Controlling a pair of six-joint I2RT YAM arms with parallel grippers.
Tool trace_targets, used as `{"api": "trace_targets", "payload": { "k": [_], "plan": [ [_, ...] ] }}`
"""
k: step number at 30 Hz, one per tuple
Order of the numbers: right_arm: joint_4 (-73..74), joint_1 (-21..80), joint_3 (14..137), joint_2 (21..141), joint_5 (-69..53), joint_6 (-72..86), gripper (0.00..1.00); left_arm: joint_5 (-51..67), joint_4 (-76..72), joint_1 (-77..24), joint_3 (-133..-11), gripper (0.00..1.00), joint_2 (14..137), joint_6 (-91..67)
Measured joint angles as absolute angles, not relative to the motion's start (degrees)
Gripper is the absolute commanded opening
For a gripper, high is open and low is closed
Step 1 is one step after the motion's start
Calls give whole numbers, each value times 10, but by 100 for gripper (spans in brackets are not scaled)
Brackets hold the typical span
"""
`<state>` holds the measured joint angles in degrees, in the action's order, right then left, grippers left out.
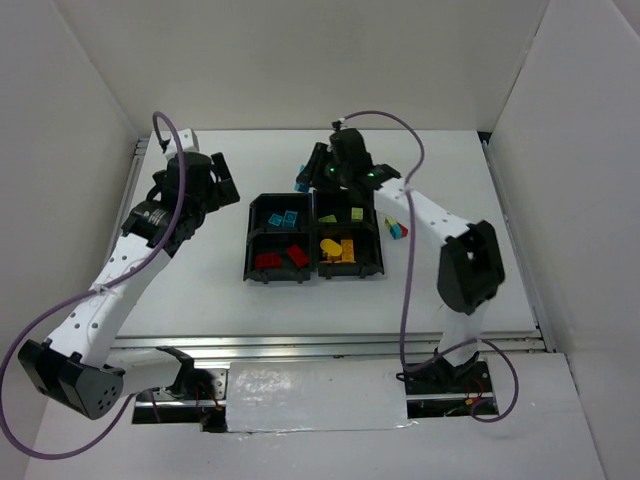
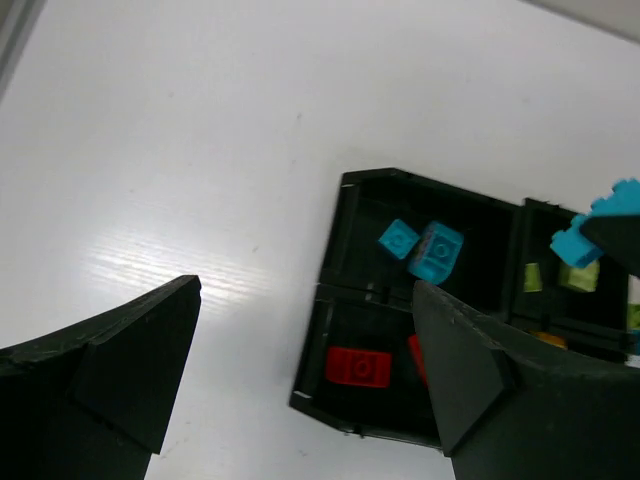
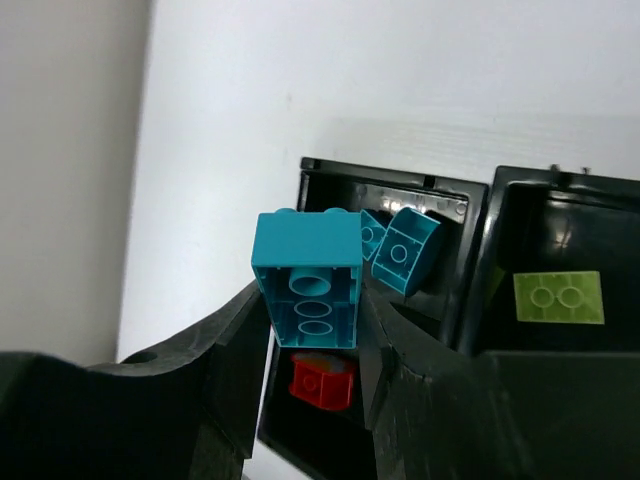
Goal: Sort the legos into containers by color
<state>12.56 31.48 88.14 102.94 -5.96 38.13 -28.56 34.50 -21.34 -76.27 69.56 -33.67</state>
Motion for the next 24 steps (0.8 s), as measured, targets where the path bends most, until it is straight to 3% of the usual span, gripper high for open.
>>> {"api": "trace_targets", "payload": {
  "k": [5, 8, 11, 17, 19, 20, 24],
  "plan": [
    [239, 360, 1045, 1178, -4, 373, 1, -304, 343, -200, -679, 99, 660, -302],
    [279, 375, 1097, 1227, 10, 367, 9, -305, 346, -199, -656, 99, 663, -295],
    [309, 383, 1101, 1235, 14, 365, 36, -296, 343, -199, -656, 99, 666, -284],
    [319, 383, 1101, 1235, 18, 361, 72, -286, 339, -199, -656, 99, 666, -268],
    [322, 383, 1105, 1235, 18, 360, 76, -282, 338, -199, -656, 99, 666, -266],
    [322, 383, 1107, 1235, 17, 358, 83, -280, 337, -199, -656, 100, 666, -263],
    [331, 379, 1125, 1235, 20, 350, 83, -274, 332, -199, -656, 99, 666, -256]
  ]
}}
